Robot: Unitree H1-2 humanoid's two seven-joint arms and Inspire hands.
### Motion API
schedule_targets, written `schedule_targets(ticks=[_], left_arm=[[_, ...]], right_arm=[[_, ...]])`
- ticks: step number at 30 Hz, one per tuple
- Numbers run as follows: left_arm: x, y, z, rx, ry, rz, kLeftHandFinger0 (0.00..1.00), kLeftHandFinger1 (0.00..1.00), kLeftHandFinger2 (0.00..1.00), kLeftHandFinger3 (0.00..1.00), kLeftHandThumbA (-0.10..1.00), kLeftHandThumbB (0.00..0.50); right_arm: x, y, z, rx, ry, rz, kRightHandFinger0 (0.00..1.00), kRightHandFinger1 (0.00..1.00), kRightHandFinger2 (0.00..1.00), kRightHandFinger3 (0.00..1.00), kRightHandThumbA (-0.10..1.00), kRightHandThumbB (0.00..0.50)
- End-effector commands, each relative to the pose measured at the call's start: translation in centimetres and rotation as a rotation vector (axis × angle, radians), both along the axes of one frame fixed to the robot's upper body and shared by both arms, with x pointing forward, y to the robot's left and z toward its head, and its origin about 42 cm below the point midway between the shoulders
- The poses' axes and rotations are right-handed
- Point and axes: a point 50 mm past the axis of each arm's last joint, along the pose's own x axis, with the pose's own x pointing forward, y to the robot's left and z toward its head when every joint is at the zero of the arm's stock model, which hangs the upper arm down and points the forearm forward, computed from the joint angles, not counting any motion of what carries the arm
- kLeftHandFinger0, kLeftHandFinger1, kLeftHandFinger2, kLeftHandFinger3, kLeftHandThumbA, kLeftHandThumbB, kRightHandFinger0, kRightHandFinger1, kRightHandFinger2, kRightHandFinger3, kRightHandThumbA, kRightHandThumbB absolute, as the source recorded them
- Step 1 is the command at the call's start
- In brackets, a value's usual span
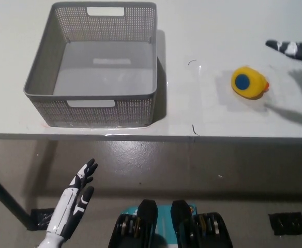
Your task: Use the right hand to pick up a yellow duck toy and place it into a container on the left hand side
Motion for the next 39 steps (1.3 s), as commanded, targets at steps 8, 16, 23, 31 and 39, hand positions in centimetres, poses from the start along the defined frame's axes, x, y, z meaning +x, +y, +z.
schedule_targets(ticks=[8, 16, 23, 31, 39], left_arm=[[0.5, 0.2, 1.4, 0.023, -0.071, -0.019, 1.0, 1.0, 1.0, 1.0, 1.0, 0.109], [-1.0, 0.1, 0.6, 0.006, -0.04, -0.019, 1.0, 1.0, 1.0, 1.0, 1.0, 0.098], [-1.7, 0.1, 0.2, 0.008, -0.025, -0.012, 1.0, 1.0, 1.0, 1.0, 1.0, 0.13], [-1.3, -0.1, 0.4, 0.006, -0.029, -0.02, 1.0, 1.0, 1.0, 1.0, 1.0, 0.104], [-1.0, -0.1, 0.6, 0.001, -0.034, -0.027, 1.0, 1.0, 1.0, 1.0, 1.0, 0.118]], right_arm=[[8.2, 0.4, 5.5, -0.271, 0.271, -0.067, 1.0, 1.0, 1.0, 1.0, 1.0, 0.437], [9.4, 0.7, 2.1, -0.294, 0.476, -0.06, 1.0, 1.0, 1.0, 1.0, 1.0, 0.467], [9.3, 0.6, -0.4, -0.268, 0.633, -0.033, 1.0, 1.0, 1.0, 1.0, 1.0, 0.5], [9.4, 1.1, -1.6, -0.214, 0.75, 0.027, 1.0, 1.0, 1.0, 1.0, 1.0, 0.5], [9.4, 1.9, -2.4, -0.31, 0.735, 0.03, 1.0, 1.0, 1.0, 1.0, 1.0, 0.486]])
